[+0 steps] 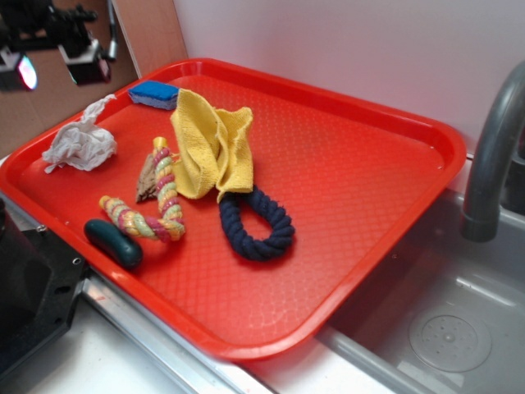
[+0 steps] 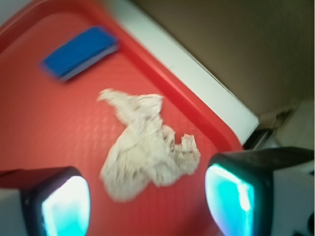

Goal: Grab the white paper.

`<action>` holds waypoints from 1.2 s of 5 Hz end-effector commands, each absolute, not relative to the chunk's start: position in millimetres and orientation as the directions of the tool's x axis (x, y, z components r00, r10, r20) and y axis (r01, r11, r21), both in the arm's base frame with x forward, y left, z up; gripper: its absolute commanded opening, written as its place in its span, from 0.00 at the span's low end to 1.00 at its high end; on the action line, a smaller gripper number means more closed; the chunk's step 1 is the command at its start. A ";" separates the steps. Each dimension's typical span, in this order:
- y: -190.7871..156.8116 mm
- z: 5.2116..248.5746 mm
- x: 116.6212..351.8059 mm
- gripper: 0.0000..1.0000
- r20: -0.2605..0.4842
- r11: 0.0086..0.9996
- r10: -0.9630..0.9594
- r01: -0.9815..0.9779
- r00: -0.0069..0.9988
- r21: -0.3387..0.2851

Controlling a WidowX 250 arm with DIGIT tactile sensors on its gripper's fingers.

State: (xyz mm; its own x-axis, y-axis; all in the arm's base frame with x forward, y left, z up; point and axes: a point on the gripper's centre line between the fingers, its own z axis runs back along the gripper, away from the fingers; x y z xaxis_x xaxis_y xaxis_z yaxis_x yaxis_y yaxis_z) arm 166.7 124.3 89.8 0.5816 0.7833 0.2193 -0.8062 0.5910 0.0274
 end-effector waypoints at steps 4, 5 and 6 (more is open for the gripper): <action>110.6 14.6 160.8 0.00 0.232 0.681 0.701 -0.729 0.675 0.063; 109.8 16.1 146.0 0.00 0.194 0.736 0.653 -0.674 0.732 0.061; 103.1 38.6 125.5 0.00 0.173 0.820 0.553 -0.569 0.815 0.056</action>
State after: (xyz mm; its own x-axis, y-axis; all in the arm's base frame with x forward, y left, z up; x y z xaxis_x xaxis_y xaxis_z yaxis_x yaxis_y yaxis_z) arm 138.2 92.3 31.9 0.8252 0.5452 0.1476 -0.5577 0.8279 0.0596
